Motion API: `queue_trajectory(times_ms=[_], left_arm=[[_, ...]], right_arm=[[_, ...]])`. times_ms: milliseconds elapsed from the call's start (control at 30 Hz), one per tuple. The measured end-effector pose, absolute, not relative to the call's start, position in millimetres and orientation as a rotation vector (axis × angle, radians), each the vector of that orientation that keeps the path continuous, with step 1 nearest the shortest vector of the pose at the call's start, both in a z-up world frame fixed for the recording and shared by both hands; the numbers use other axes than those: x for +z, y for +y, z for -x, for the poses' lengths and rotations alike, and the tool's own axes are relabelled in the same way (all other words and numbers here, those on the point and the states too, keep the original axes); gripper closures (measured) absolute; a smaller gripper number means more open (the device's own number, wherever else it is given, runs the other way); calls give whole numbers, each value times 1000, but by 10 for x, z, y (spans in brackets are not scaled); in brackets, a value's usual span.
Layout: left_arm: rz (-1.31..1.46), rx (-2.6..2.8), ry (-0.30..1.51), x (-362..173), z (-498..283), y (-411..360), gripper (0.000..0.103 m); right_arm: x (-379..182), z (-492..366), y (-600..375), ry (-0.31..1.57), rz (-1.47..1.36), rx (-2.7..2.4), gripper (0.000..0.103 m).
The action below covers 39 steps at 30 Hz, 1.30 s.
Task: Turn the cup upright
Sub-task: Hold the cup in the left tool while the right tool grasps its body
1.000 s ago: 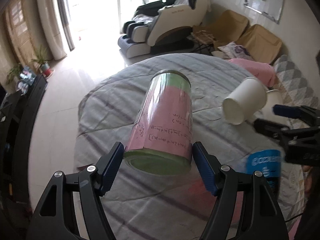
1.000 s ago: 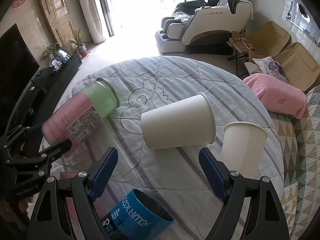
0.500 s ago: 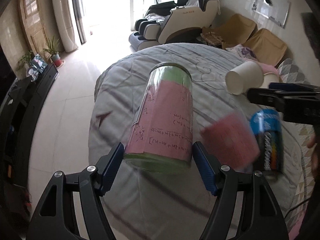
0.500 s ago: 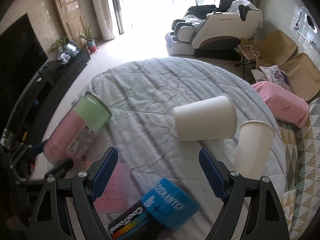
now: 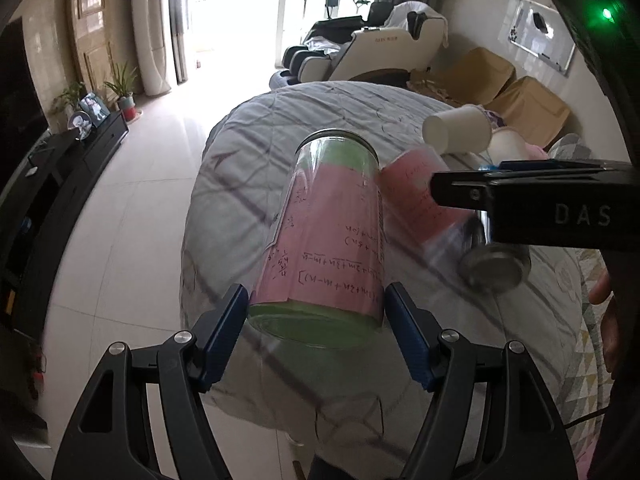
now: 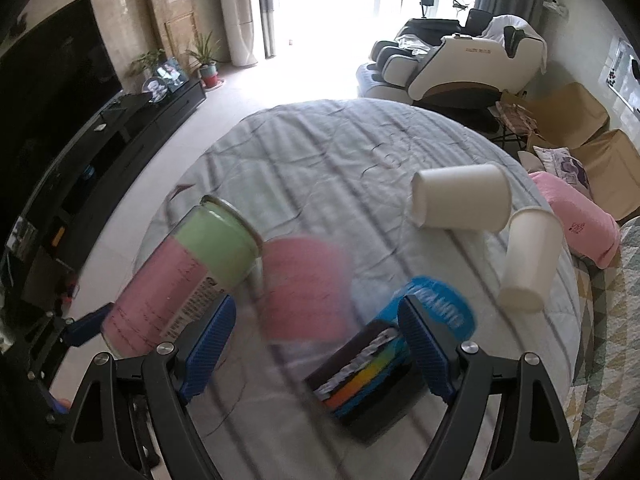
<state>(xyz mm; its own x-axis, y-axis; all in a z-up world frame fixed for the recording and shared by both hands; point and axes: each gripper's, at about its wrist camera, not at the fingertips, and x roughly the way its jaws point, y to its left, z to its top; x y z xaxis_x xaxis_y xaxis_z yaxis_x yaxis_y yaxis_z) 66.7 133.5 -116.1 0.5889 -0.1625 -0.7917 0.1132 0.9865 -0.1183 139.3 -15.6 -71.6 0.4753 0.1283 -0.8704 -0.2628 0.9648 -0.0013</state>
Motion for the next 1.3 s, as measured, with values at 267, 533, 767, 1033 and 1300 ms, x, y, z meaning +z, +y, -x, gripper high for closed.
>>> queue_trajectory(times_ms=[267, 533, 767, 1033, 1300], left_arm=[[81, -149, 890, -1182, -298, 1343, 31], [121, -152, 852, -1202, -132, 1397, 31], [125, -175, 860, -1257, -105, 1437, 31], [109, -181, 842, -1248, -91, 1386, 31], [90, -196, 839, -1264, -53, 1362, 30]], right_arm=[[-727, -1122, 30, 1084, 83, 296, 19], [-812, -1048, 145, 1172, -81, 344, 19], [-1004, -1142, 141, 1257, -224, 355, 19], [-1153, -1286, 219, 1323, -322, 394, 19], [-1363, -1401, 267, 1367, -410, 444, 22]])
